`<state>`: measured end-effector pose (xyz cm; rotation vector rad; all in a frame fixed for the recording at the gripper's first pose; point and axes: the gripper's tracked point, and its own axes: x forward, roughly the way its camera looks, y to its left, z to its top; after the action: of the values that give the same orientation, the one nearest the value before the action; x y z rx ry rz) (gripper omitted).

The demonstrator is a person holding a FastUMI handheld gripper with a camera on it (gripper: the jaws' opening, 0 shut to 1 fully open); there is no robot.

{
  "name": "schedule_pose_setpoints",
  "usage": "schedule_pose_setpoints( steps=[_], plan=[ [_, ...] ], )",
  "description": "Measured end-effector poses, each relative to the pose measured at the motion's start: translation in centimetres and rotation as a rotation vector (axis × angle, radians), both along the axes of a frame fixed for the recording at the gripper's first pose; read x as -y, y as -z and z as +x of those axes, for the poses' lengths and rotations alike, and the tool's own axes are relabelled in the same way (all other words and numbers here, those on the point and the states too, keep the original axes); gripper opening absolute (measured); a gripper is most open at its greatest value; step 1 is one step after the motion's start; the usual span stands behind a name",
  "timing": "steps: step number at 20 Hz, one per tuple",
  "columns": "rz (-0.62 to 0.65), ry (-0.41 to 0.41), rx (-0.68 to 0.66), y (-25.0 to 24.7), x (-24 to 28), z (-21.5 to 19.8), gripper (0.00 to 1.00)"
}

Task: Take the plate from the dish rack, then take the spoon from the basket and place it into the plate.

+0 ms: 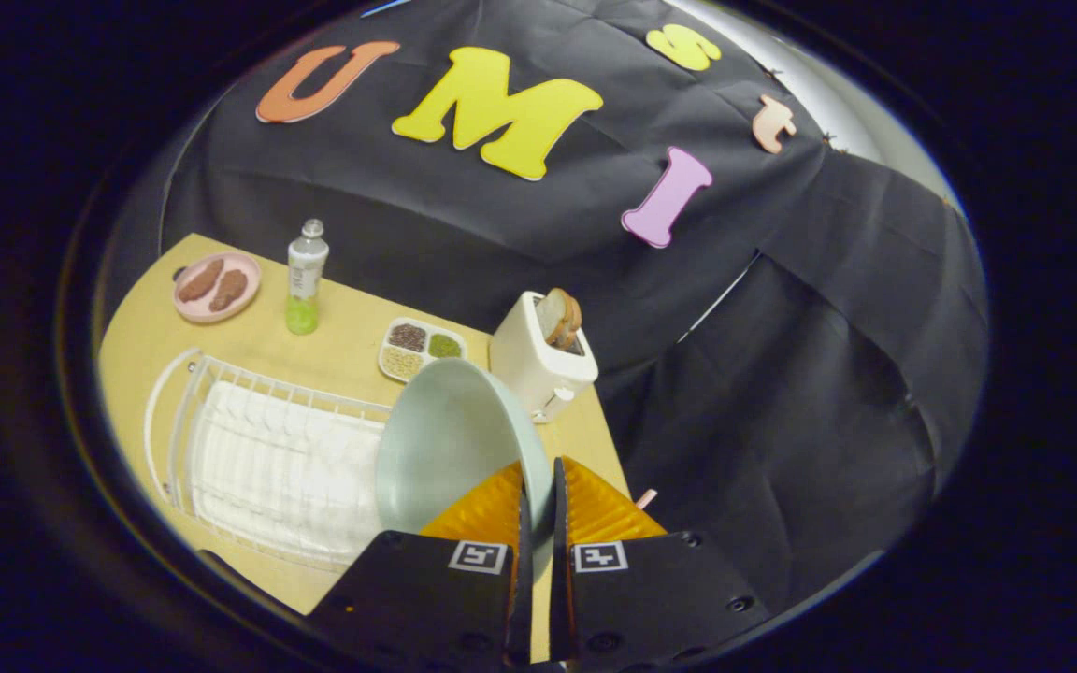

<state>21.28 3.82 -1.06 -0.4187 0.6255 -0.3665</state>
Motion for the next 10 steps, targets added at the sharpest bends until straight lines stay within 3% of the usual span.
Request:
schedule_pose_setpoints(
  steps=[3,6,10],
  plan=[
    [0.132,-0.087,0.029,2.3,0.5,-3.2,0.13],
    [0.164,-0.194,0.077,5.4,1.7,-8.0,0.13],
    [0.302,-0.227,0.120,10.0,2.6,-12.4,0.13]
  ],
)
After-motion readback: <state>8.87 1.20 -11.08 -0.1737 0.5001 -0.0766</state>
